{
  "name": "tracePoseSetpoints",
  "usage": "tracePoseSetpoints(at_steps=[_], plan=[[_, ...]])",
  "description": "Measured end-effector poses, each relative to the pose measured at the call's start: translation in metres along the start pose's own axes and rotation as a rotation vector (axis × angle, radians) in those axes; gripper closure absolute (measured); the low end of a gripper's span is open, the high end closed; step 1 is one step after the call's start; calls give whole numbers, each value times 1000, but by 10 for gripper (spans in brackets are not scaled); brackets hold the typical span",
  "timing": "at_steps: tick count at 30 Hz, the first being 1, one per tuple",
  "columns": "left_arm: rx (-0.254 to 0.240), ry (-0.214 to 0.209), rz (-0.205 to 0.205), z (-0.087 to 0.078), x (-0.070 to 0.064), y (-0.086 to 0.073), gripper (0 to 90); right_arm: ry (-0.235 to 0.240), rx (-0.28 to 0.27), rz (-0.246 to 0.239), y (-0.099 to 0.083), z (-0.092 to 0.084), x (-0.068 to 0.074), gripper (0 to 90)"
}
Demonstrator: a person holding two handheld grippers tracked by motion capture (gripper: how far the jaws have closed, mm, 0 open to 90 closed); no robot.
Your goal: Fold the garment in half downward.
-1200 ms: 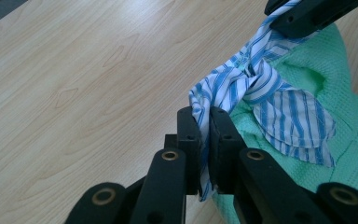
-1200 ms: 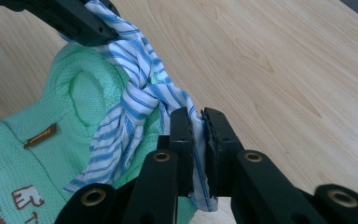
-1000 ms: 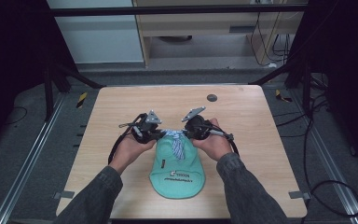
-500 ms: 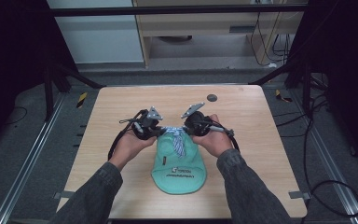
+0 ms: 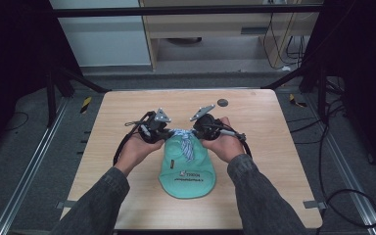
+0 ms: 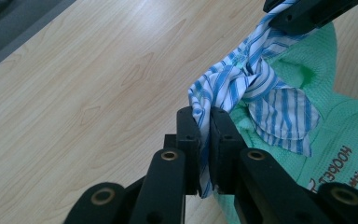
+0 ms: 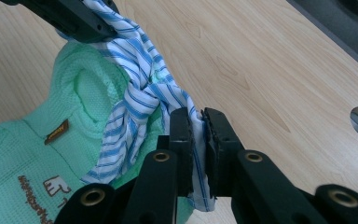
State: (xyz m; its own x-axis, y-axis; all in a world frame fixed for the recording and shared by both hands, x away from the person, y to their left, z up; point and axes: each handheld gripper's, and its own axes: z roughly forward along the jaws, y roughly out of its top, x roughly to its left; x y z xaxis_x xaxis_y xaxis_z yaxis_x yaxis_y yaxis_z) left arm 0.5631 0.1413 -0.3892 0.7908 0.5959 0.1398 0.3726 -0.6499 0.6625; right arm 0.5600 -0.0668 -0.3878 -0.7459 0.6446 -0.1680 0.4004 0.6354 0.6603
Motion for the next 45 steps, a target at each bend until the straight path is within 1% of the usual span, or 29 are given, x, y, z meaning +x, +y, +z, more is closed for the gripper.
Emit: tracePoseSetpoints(at_steps=[4, 9, 17, 21, 22, 25, 26, 27, 31, 33, 36, 45], plan=[[-11, 1, -8, 2, 1, 2, 840, -4, -6, 2, 0, -1, -1, 823], [-13, 1, -11, 3, 2, 5, 839, -10, -9, 6, -1, -2, -3, 822], [-16, 14, 0, 7, 6, 14, 838, -23, -12, 30, -1, 0, -11, 823], [-21, 23, 5, 5, 8, 18, 837, -35, -15, 29, 2, 0, -15, 823], [-25, 25, 7, 3, 8, 19, 837, -45, -22, 27, 4, -1, -15, 822], [-31, 33, 15, 1, 6, 17, 831, -48, -28, 23, 5, -2, -14, 822], [-30, 40, 22, 0, 4, 14, 831, -51, -28, 13, 4, -3, -12, 821], [-26, 45, 37, 0, 1, 11, 829, -55, -28, -11, 2, -4, -7, 818], [-25, 44, 43, 1, -6, 2, 824, -61, -29, -27, -3, -2, 1, 814], [-21, 47, 54, 1, -9, -1, 823, -59, -32, -27, -6, -2, 4, 812], [-20, 41, 57, 1, -11, -5, 823, -54, -35, -31, -9, -1, 8, 811], [-17, 37, 53, 2, -13, -6, 826, -51, -34, -30, -14, -1, 9, 807]])
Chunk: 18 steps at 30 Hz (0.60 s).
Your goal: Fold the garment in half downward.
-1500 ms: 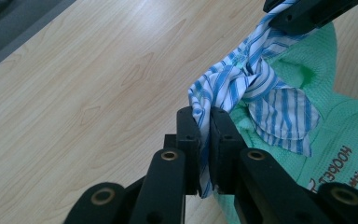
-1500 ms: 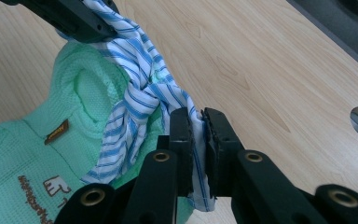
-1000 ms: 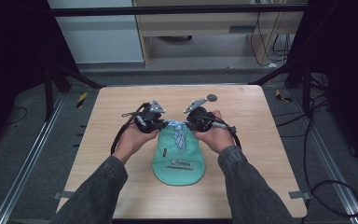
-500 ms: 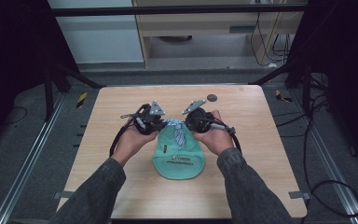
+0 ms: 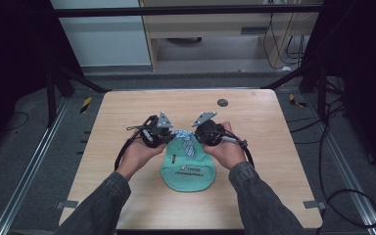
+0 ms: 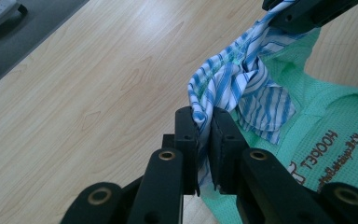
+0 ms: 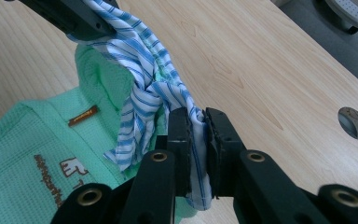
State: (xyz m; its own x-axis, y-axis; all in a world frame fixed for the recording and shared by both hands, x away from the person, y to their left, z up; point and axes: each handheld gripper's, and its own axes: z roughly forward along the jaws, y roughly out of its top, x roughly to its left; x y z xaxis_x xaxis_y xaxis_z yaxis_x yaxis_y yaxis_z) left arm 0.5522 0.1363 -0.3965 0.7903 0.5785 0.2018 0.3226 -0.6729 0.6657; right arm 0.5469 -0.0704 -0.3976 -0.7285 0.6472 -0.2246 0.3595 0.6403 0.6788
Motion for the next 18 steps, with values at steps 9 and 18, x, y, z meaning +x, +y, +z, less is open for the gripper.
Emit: tracePoseSetpoints(at_steps=[9, 18], plan=[[-3, -3, -1, 0, -3, -3, 825, 7, -4, 4, -5, -2, 3, 797], [-2, -1, 1, 1, -7, -8, 819, 14, -3, 5, -9, -1, 6, 792]])
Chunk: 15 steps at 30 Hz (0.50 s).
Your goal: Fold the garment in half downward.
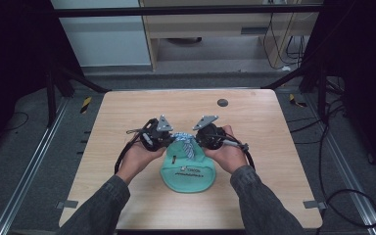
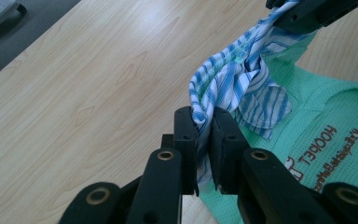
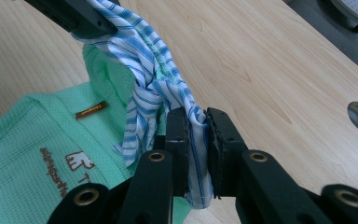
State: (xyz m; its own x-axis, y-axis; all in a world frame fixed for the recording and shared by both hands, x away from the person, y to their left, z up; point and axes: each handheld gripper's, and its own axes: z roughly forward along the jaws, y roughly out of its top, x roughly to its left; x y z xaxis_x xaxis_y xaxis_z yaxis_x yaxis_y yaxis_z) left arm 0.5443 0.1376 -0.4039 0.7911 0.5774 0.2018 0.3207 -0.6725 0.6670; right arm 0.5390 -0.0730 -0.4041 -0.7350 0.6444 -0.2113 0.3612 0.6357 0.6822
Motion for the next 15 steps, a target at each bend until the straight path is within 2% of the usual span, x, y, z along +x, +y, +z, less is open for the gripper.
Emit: tracePoseSetpoints(at_steps=[15], plan=[[-4, -3, -12, 1, -5, -7, 796, 9, 2, 6, -7, 3, 7, 782]])
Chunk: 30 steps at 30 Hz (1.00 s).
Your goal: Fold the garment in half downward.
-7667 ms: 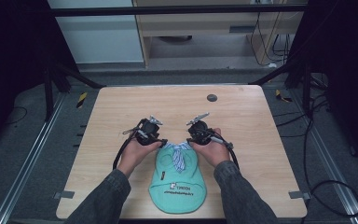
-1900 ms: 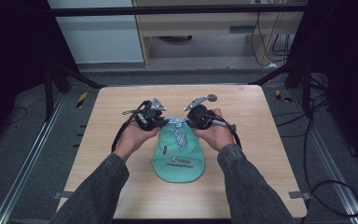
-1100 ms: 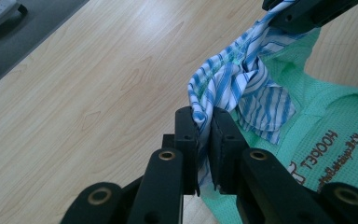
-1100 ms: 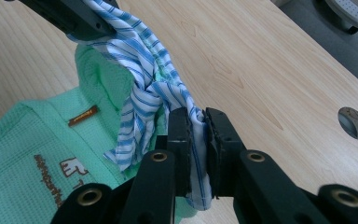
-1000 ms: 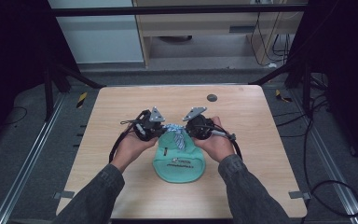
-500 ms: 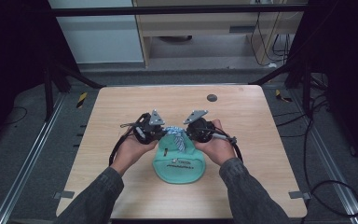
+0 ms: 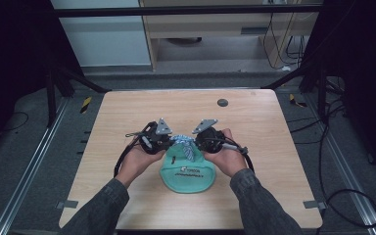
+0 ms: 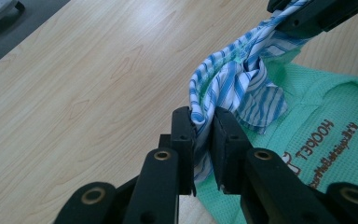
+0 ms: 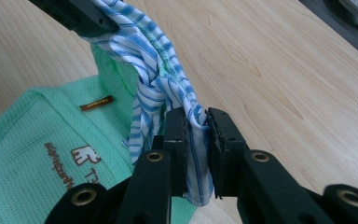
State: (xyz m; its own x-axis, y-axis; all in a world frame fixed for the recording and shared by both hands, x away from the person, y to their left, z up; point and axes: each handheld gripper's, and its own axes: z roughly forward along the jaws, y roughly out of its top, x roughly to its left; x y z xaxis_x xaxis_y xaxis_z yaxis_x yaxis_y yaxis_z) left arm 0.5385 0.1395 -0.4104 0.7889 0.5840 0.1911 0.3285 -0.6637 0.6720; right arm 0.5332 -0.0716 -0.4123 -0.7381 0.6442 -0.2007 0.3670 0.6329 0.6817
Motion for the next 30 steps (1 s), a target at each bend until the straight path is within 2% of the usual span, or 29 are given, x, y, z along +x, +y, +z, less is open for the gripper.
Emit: tracePoseSetpoints(at_steps=[7, 13, 30], plan=[[-7, -5, -7, 1, -4, -4, 766, 11, -1, 3, -6, 0, 3, 771], [7, -19, -7, 0, -8, -7, 785, 16, 2, 4, -10, 0, 6, 769], [26, -51, 1, -4, -19, -17, 818, 34, 20, -31, -16, -5, 15, 766]])
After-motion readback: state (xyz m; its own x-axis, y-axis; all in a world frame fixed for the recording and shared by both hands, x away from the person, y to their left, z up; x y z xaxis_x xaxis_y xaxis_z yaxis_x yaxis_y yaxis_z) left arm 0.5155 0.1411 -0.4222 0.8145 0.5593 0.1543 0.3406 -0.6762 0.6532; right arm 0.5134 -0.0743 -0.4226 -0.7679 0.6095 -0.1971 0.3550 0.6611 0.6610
